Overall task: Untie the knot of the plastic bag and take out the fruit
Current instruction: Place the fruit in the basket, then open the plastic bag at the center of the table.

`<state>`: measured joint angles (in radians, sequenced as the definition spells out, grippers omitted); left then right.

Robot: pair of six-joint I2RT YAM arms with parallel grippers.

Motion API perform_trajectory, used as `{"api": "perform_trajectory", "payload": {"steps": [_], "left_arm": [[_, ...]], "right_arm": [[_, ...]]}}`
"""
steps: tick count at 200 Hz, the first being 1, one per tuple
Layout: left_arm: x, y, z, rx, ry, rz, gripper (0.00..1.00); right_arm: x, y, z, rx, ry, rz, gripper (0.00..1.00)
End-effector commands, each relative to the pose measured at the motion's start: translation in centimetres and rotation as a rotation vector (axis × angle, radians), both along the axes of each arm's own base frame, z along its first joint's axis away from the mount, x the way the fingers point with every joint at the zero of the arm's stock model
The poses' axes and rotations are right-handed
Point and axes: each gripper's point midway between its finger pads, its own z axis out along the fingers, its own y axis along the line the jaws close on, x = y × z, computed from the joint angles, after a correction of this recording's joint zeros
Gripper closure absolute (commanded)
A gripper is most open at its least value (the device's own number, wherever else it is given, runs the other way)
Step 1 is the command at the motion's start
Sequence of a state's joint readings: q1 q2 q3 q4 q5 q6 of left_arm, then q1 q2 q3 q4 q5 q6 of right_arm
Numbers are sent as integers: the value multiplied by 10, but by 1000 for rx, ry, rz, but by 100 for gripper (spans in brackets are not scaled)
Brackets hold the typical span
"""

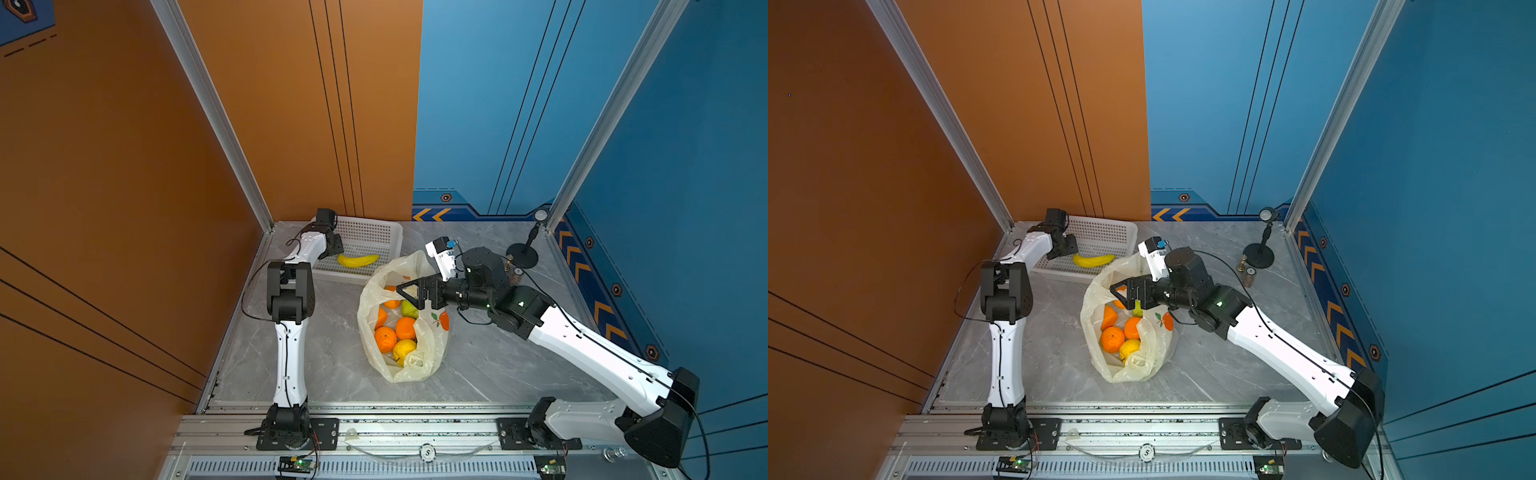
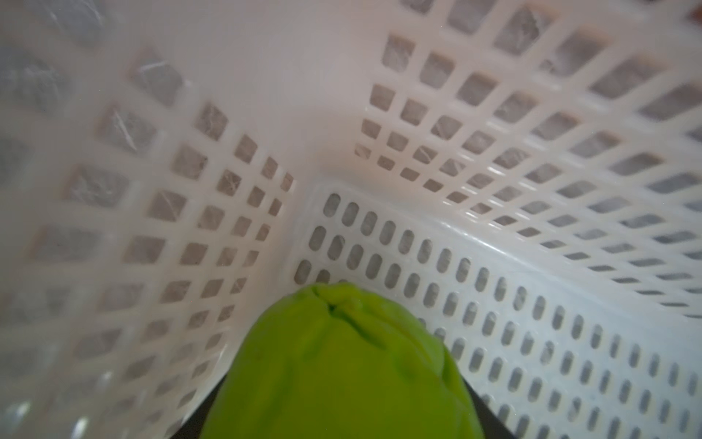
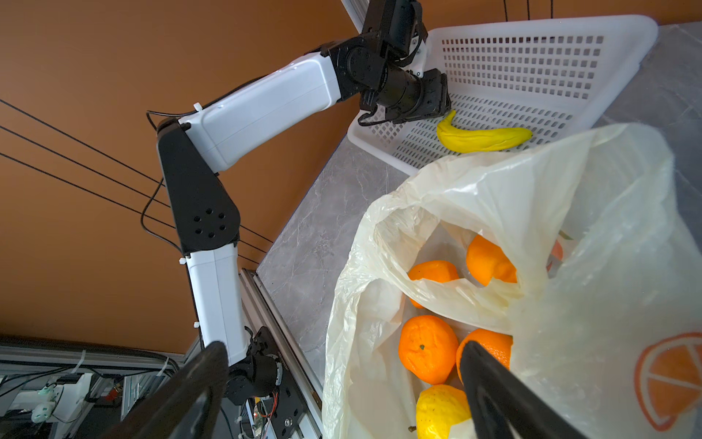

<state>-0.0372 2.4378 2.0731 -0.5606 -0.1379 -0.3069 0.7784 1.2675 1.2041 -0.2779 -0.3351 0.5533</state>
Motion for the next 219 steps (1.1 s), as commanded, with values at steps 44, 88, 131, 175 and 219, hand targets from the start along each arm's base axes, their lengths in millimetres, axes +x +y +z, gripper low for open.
{"api": "perform_trajectory", "payload": {"steps": [44,88,131,175,219], "left_arm": [[12,-4,36,-51,-46,-35,15],[4,-12,95,-79,-129,-52,10],[-30,-40,167,-128,-256,-96,12],[-85,-75,208,-225,-332,-153,13],[-159,-121,229,-262,-392,-258,17]], "right_arm": [[10,-3,0,-13,-7,-19,3],[12,-8,0,-14,-10,-31,3],[8,-12,-9,-31,-6,-39,5],[2,-14,-29,-89,0,-35,10],[-8,-8,-58,-175,29,10,17]]}}
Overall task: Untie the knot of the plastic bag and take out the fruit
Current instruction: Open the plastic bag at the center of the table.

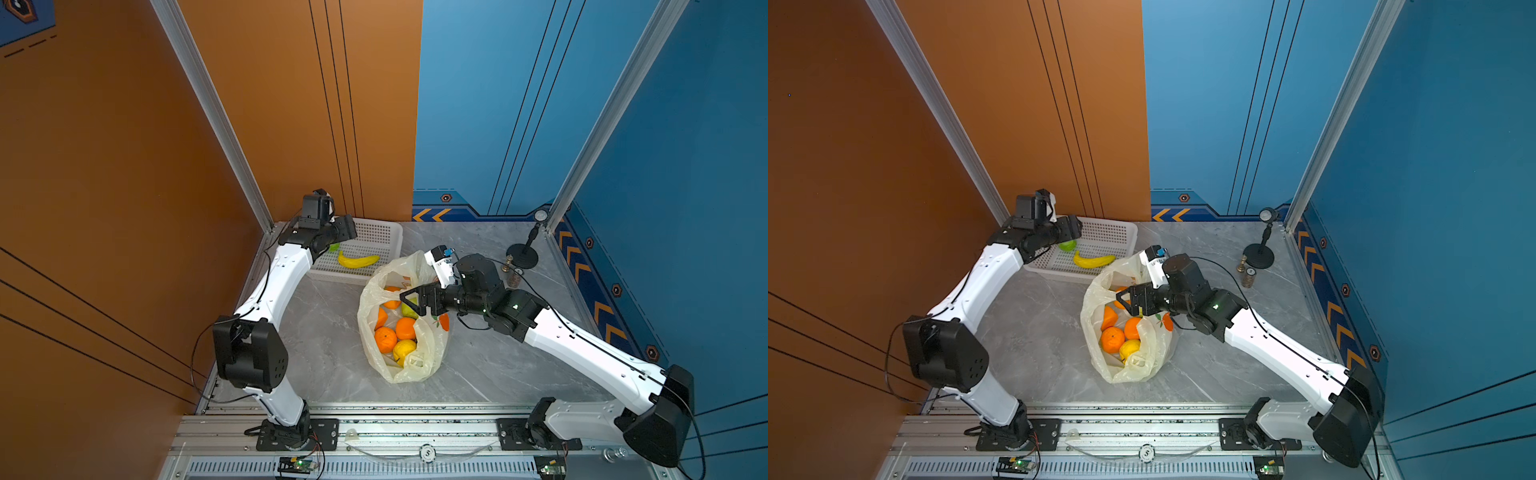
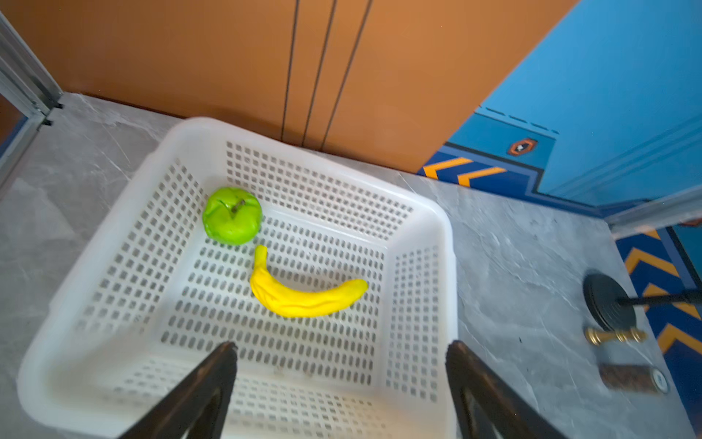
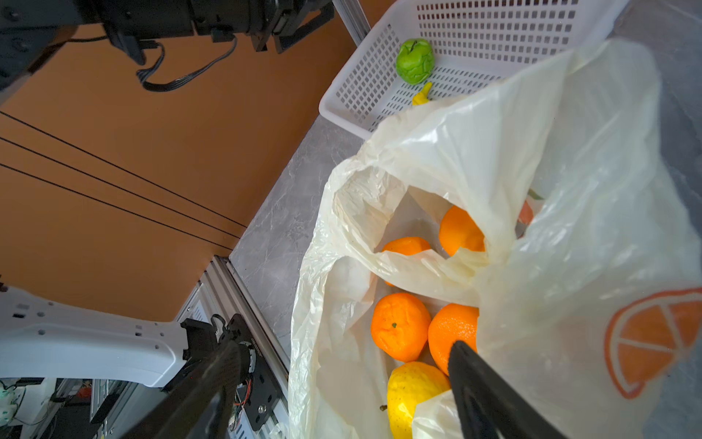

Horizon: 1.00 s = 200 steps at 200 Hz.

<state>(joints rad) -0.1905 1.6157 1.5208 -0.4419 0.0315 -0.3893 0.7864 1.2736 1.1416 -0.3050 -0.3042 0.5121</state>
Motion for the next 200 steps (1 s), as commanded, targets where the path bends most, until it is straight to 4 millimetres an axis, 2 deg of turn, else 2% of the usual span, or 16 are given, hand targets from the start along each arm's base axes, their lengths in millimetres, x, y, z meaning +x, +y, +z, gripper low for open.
{"api": "perform_trajectory", "payload": {"steps": [1,22,32,66,70,77,111,138,164,200], "left_arm": [[-31,-24,5,-31,-25,-57,17],[-72,-43,4,-35,-30,-113,18],[-92,-49,-3,-25,-23,-139,18],[-155,-52,-34,-25,61,-208,18],[-164,-50,-48,-18,98,-209,18],[-176,-50,-56,-23,124,-218,18],[-221,-65,-83,-81,205,-282,18],[-240,-76,-111,-65,276,-296,19],[-255,-75,-144,6,347,-287,24],[-271,-74,-174,45,389,-274,28]], "right_arm": [[-5,-3,-20,-82,6,13,18],[-9,3,-33,-114,18,38,22],[-12,7,-40,-134,24,49,24],[-17,21,-65,-202,48,87,29],[-17,22,-67,-210,51,90,30],[-18,26,-73,-229,55,99,32],[-21,28,-107,-366,62,99,37],[-20,9,-136,-494,70,62,39],[-23,-21,-165,-639,82,28,40],[-24,-63,-185,-817,65,-26,39]]}}
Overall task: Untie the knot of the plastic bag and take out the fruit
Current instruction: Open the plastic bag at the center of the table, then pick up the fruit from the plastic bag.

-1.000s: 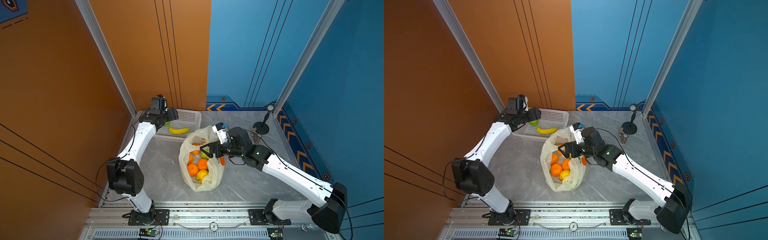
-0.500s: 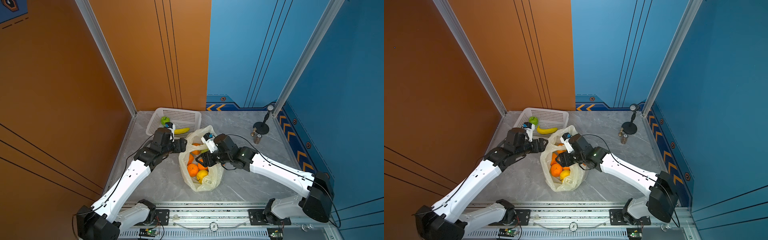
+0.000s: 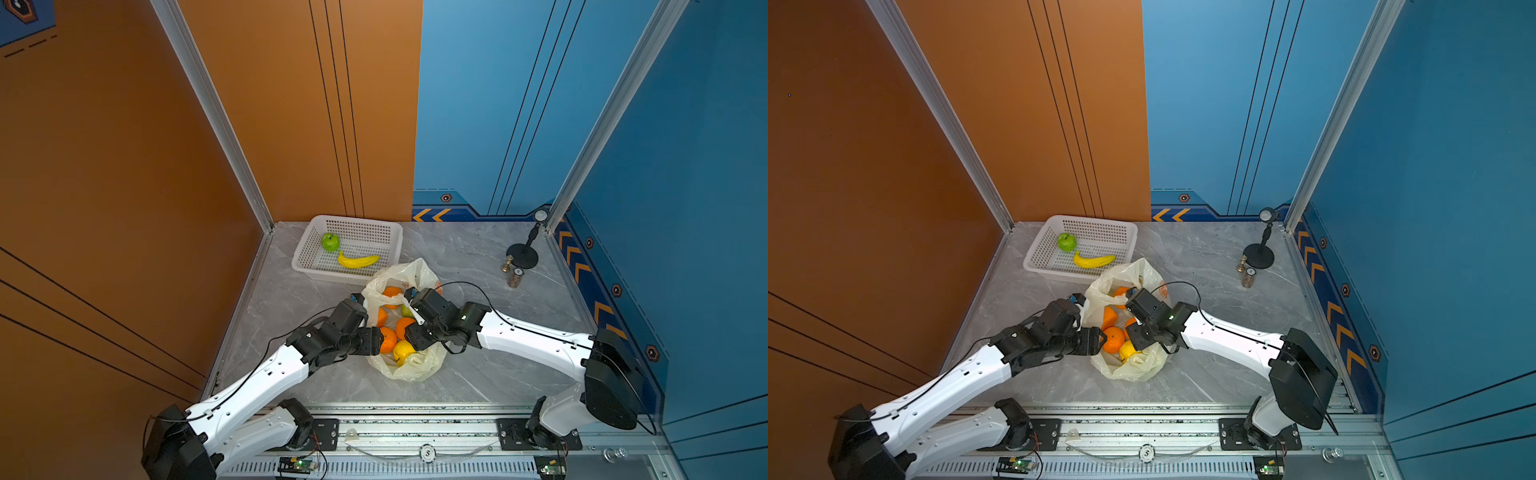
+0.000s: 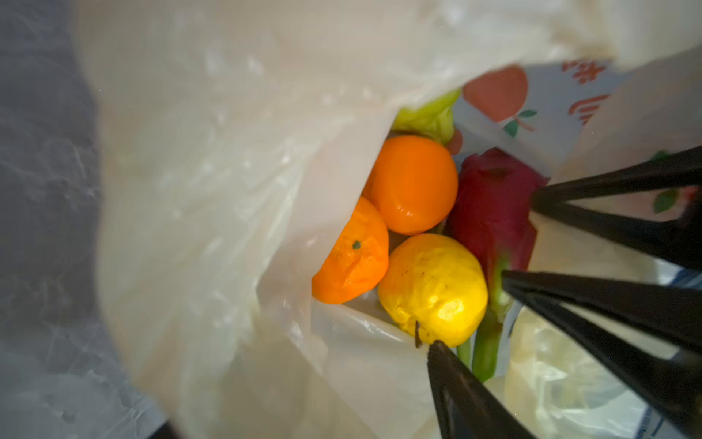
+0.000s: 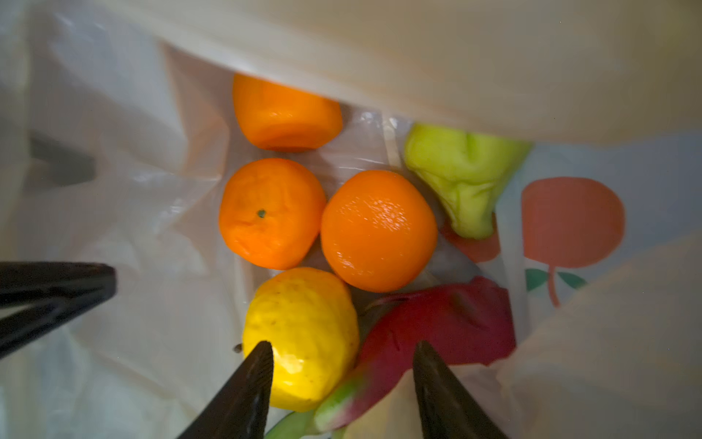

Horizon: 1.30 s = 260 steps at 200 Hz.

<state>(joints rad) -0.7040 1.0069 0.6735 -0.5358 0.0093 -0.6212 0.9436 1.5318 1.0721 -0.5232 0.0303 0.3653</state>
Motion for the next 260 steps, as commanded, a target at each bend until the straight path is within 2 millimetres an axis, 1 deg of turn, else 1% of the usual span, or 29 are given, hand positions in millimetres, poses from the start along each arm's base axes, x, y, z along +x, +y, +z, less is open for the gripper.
{"api": "perform_trajectory", "payload": {"steps": [1,12,25,45,60,79,89,116,142,172,200,227,260], "left_arm": [[-6,7,-16,44,14,46,28],[-9,5,-20,52,15,41,28],[-10,1,-21,55,10,32,28],[-9,-3,-18,57,-9,23,28],[-7,-4,-15,60,-28,30,28],[-5,-7,-11,44,-50,32,27],[-4,-10,-8,32,-61,30,27],[-4,-14,-8,24,-77,29,27],[-4,-15,-10,19,-81,31,27],[-4,-19,-11,9,-87,24,27],[-4,-18,-14,18,-83,19,27],[-3,-18,-12,17,-91,19,27],[-2,-17,-11,17,-99,20,27]], "right_arm": [[-2,-43,-18,-196,-26,-30,39],[-2,-48,-18,-215,-29,-32,39],[-2,-45,-11,-197,-36,-32,39],[-4,-28,5,-127,-58,0,37],[-6,-14,15,-90,-77,26,35],[-4,2,20,-46,-77,37,32],[-4,10,20,-24,-71,43,32],[3,27,12,-31,-63,47,32],[14,32,1,-73,-72,32,33],[30,31,-12,-139,-105,-12,32],[37,25,-27,-186,-102,-43,24],[44,21,-41,-197,-87,-78,23],[54,26,-57,-188,-82,-104,23]]}}
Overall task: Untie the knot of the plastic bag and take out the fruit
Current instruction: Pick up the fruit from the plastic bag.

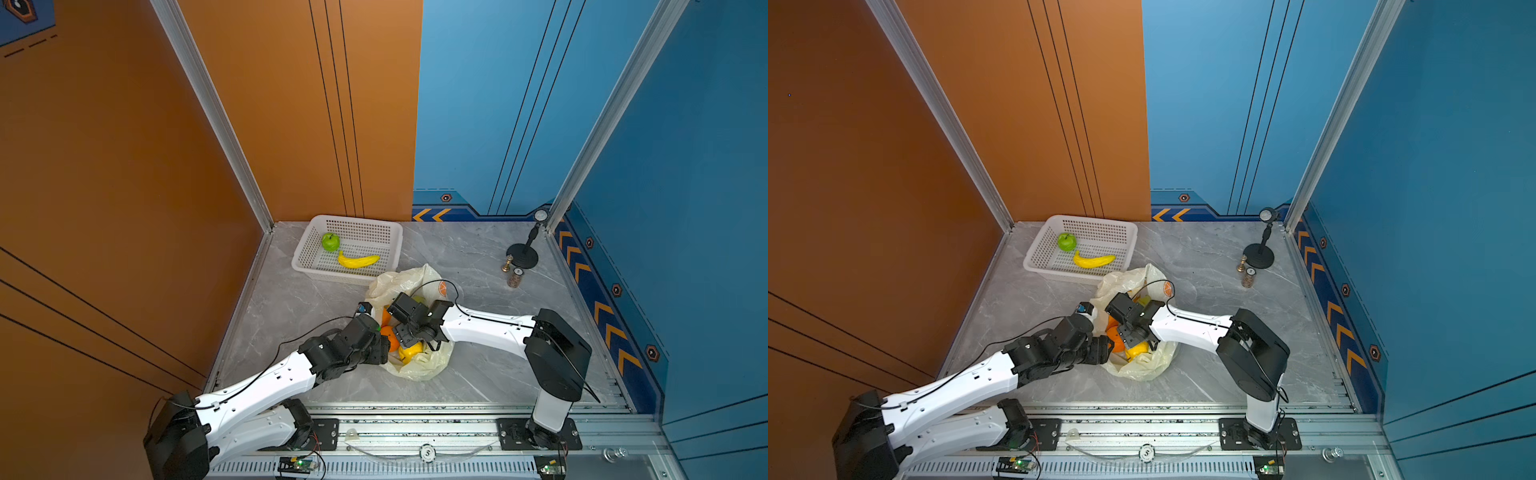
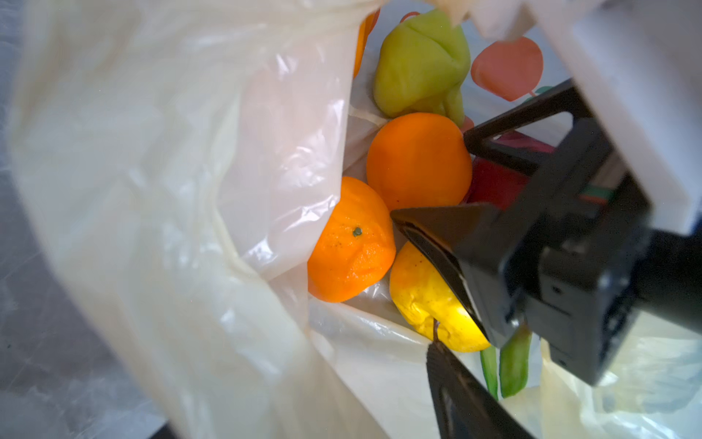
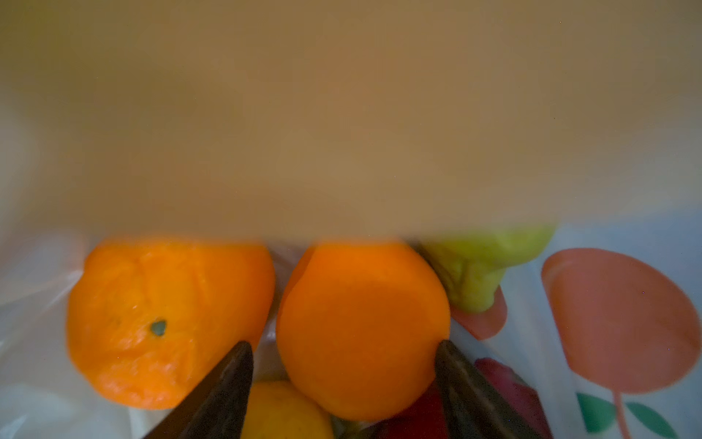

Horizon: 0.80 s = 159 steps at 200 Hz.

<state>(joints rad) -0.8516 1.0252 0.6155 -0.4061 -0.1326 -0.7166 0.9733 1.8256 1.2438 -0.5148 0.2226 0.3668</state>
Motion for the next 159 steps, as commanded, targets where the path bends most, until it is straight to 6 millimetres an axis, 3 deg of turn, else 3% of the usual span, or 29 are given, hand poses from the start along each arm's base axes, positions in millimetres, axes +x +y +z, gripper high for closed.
{"api": "perform_trajectory", "payload": {"steps": [1,31,84,104,151,159], "left_arm": [[0,3,-4,18,-17,7,27],[0,4,-4,18,-17,9,27],[4,9,2,42,-43,25,27],[9,20,16,64,-93,56,22],[17,39,61,77,-244,74,15],[20,40,69,72,-272,76,9]], "right_arm": [[12,4,-12,6,-11,-47,24],[19,8,-22,12,-8,-63,26],[20,6,-12,39,-35,-56,49],[15,9,-1,87,-53,-31,55],[1,8,14,131,-38,1,57],[-2,9,17,142,-34,7,58]]}}
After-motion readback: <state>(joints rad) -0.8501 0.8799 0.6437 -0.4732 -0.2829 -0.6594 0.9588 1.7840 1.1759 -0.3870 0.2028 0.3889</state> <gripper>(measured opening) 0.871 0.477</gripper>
